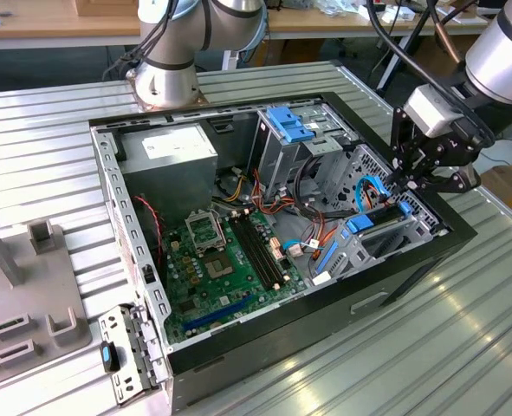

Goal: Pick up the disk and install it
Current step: 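Insert the first disk wire, then insert the second disk wire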

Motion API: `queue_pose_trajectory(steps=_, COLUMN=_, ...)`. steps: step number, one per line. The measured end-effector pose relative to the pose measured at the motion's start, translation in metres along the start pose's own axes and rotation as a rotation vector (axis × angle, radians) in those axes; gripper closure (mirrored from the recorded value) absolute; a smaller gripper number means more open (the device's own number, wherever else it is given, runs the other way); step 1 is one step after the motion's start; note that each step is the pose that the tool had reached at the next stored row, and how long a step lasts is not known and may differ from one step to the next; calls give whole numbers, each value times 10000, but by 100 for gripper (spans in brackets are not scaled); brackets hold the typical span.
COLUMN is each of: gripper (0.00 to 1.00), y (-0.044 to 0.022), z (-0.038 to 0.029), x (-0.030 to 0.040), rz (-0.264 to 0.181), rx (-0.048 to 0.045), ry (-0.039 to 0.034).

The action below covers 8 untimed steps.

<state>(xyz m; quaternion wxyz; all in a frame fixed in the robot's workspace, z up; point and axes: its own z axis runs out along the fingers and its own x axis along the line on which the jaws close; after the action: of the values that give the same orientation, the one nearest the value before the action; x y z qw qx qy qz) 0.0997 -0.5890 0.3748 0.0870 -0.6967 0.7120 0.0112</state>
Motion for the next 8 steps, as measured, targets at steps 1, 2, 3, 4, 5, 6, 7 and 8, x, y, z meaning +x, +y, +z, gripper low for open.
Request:
queue_pose_trajectory(steps=1, gripper=76, y=49, z=-5, x=1, rz=3, rx=2, ry=-1)
queue_pose_trajectory(steps=2, gripper=76, y=49, z=-4, x=-8, rz=7, rx=1, ry=2)
queue_pose_trajectory(steps=3, gripper=76, y=49, z=-4, x=-11, rz=20, rx=3, ry=9)
queue_pose_trajectory(steps=4, gripper=76, y=49, z=-3, x=-11, rz=44, rx=7, ry=27)
queue_pose_trajectory(steps=5, gripper=76, y=50, z=-2, x=-10, rz=93, rx=14, ry=44)
queue_pose_trajectory(steps=6, gripper=76, y=49, z=-3, x=-10, rz=108, rx=17, ry=48)
queue_pose_trajectory(steps=7, gripper=76, y=49, z=-4, x=-11, rz=109, rx=17, ry=48)
queue_pose_trajectory(steps=8, gripper=76, y=49, z=-4, x=-11, rz=115, rx=17, ry=35)
